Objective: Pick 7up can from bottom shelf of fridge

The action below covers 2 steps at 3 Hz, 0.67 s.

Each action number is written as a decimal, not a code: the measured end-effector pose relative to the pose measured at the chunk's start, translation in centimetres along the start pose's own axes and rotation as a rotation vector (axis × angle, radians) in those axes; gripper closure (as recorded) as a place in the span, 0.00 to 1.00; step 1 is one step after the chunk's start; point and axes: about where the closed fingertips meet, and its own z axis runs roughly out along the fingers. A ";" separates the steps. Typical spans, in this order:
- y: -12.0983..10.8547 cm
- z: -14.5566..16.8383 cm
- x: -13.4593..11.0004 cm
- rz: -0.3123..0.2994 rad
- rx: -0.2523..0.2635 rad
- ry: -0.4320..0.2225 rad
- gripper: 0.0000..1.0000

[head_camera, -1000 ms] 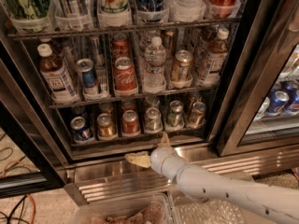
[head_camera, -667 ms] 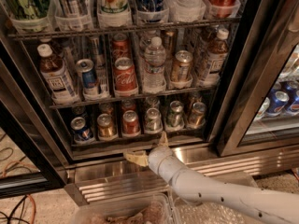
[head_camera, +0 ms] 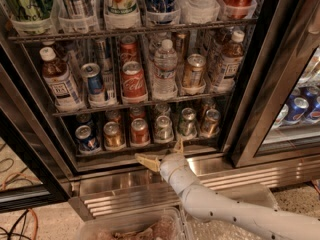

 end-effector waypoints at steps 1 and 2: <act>-0.8 0.2 -0.8 0.006 0.037 -0.047 0.12; -1.2 0.4 -1.1 0.006 0.056 -0.067 0.30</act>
Offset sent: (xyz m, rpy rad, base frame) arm 0.0144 -0.0116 0.0119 0.0345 -0.0814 -0.0808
